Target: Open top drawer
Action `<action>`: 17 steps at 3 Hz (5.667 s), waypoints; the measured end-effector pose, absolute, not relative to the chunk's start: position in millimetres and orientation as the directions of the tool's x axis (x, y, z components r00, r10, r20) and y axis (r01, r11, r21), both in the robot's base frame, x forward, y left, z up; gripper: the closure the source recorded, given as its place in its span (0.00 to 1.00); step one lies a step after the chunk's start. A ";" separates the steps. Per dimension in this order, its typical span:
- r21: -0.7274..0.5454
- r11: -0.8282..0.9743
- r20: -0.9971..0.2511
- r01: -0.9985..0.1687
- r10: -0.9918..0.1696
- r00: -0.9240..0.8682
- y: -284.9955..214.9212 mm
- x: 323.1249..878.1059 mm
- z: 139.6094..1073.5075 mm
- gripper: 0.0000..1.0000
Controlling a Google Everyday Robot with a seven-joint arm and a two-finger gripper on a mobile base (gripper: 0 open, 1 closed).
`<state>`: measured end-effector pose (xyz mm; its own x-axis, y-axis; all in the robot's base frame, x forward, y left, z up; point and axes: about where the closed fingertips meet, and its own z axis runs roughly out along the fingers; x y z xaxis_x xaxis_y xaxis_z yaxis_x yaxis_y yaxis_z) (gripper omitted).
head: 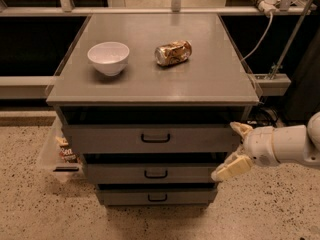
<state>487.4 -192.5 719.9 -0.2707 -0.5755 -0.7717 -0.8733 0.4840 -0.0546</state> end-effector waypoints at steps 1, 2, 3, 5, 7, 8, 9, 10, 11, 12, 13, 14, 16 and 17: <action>-0.050 0.495 -0.776 -0.867 -0.566 -0.279 -196.0 487.7 718.7 0.00; -0.035 0.473 -0.786 -0.880 -0.557 -0.268 -185.6 505.4 709.9 0.00; -0.018 0.430 -0.802 -0.903 -0.545 -0.243 -164.1 530.2 699.5 0.00; -0.030 0.390 -0.810 -0.920 -0.548 -0.206 -131.7 579.0 680.3 0.00; -0.013 0.384 -0.800 -0.923 -0.557 -0.221 -129.2 582.6 679.8 0.00; 0.011 0.378 -0.791 -0.926 -0.563 -0.239 -128.9 580.6 679.2 0.00; 0.011 0.378 -0.791 -0.926 -0.563 -0.239 -128.9 580.6 680.7 0.00; 0.061 0.376 -0.774 -0.925 -0.567 -0.281 -133.4 562.5 679.9 0.00; 0.061 0.376 -0.774 -0.925 -0.567 -0.281 -133.4 562.5 682.2 0.00; 0.083 0.356 -0.693 -0.931 -0.650 -0.311 -140.0 522.8 685.3 0.00; 0.099 0.348 -0.638 -0.932 -0.697 -0.327 -143.3 501.1 686.6 0.00; 0.084 0.336 -0.555 -0.938 -0.766 -0.324 -146.9 470.2 693.9 0.00; 0.025 0.337 -0.512 -0.941 -0.804 -0.302 -152.9 454.9 713.7 0.00; 0.043 0.351 -0.542 -0.935 -0.778 -0.317 -150.2 473.2 709.5 0.00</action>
Offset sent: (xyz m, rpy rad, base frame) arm 0.0438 0.0208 -0.0216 0.0569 0.0128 0.0502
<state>473.2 -150.2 709.5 -0.3167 -0.7782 -0.5423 -0.9354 0.3510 0.0427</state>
